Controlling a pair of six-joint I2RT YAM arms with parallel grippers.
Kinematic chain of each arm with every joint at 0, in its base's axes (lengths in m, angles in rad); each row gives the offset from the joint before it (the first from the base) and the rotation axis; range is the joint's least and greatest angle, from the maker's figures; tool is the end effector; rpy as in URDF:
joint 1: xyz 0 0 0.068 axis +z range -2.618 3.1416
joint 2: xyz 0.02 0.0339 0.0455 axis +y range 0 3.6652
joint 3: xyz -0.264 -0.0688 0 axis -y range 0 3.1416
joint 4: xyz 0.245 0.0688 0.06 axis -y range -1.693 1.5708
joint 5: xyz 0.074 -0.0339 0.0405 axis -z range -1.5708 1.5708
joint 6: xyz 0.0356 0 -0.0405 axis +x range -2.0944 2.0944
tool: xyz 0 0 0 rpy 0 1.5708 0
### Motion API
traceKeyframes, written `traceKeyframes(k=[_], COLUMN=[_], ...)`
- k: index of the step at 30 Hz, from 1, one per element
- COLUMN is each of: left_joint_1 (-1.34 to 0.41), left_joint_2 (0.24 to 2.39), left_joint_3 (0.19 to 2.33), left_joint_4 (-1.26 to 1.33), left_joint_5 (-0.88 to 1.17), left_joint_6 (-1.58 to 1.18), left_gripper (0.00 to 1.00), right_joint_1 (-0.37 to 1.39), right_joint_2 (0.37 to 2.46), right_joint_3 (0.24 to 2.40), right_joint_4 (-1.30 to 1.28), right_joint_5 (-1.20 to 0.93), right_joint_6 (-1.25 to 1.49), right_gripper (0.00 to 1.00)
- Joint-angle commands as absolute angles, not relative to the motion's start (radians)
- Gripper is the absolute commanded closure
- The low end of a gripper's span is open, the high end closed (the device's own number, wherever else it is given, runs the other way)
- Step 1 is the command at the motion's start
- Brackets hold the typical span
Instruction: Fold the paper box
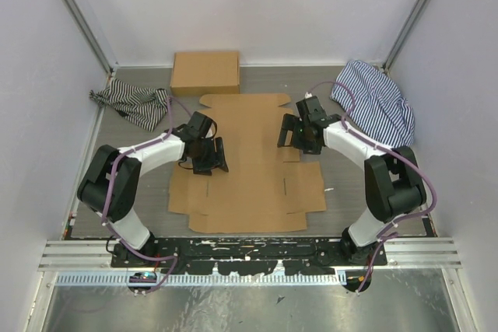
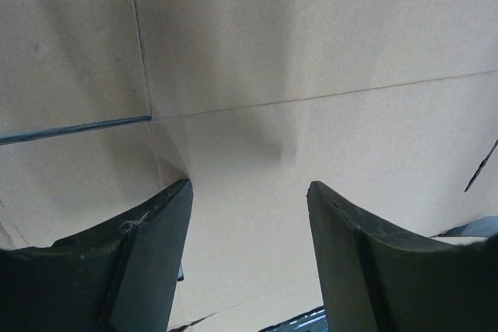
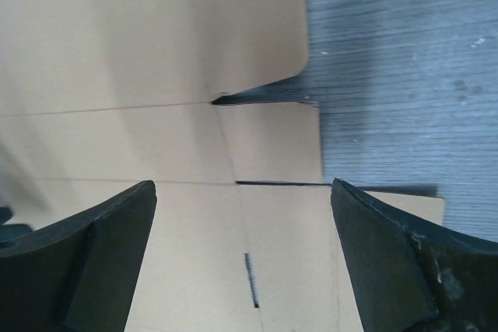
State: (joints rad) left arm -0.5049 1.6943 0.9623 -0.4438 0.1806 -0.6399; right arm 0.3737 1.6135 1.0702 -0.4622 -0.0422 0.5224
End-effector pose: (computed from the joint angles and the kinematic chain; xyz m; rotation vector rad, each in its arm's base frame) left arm 0.2742 -0.1588 0.1557 -0.1412 2.8566 -0.5276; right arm 0.3073 0.1221 0.2094 0.1789 2.6182 0.3801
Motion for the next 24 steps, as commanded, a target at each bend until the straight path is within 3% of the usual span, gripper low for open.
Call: traceKeyframes(k=[1, 17, 24], left_joint_1=[-0.508, -0.517, -0.52], left_joint_2=[1.784, 1.791, 1.793], left_joint_3=[0.888, 0.892, 0.89], left_joint_4=[-0.521, -0.538, -0.541], left_joint_5=[0.073, 0.069, 0.067], left_joint_6=[-0.61, -0.614, -0.617], left_gripper=[0.3, 0.31, 0.31], right_joint_1=[0.372, 0.328, 0.334], right_joint_2=[1.614, 1.735, 1.719], right_joint_3=[1.058, 1.03, 0.988], right_joint_4=[-0.437, -0.316, -0.247], right_joint_5=[0.032, -0.052, -0.195], right_joint_6=[0.522, 0.441, 0.447], right_gripper=[0.0, 0.0, 0.02])
